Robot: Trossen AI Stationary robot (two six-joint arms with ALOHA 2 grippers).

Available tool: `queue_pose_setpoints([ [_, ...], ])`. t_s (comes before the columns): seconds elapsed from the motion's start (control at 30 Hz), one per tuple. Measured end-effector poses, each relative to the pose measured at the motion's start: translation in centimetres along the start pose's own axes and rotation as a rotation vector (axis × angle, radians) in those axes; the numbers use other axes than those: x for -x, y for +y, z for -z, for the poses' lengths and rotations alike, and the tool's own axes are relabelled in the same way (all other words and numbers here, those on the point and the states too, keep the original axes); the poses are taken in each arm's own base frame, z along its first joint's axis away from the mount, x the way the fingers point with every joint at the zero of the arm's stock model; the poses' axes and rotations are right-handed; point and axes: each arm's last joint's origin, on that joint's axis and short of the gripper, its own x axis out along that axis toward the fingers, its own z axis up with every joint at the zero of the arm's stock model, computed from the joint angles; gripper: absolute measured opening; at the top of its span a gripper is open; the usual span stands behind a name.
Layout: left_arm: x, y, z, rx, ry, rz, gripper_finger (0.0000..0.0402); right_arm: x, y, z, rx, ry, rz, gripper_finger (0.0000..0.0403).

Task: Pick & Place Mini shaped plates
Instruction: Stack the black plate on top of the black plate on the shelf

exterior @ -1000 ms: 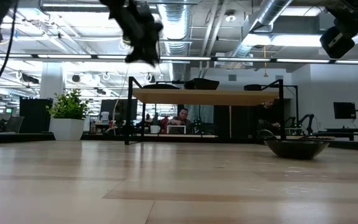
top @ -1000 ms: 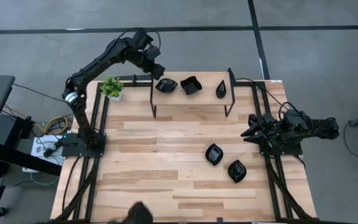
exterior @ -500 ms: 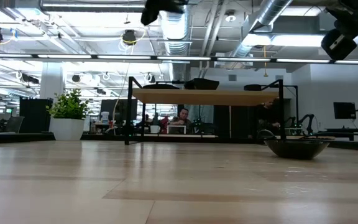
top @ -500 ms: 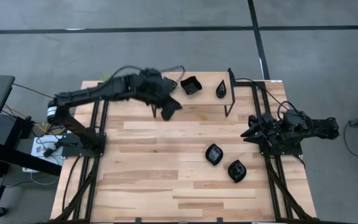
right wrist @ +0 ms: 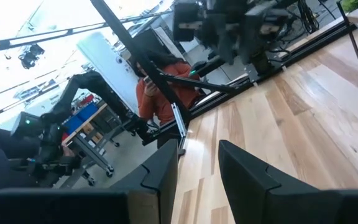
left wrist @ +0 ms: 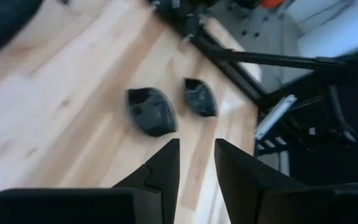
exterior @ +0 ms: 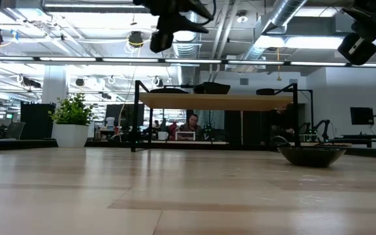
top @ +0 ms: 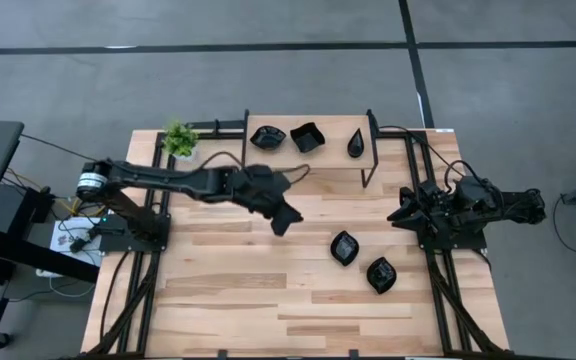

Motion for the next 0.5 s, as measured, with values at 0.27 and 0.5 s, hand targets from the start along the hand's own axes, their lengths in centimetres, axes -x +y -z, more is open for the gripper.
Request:
queue_pose_setpoints([
  [0.27, -1.8, -1.4, 4.4, -0.08, -0.145, -0.034, 0.0102, 0.0, -0.1, -0.1, 0.0, -0.025, 0.032, 0.0112],
  [0.5, -2.0, -2.4, 8.1, -0.044, -0.208, -0.057, 0.0102, -1.1, -0.3, 0.4, -0.097, 0.092, 0.028, 0.011],
])
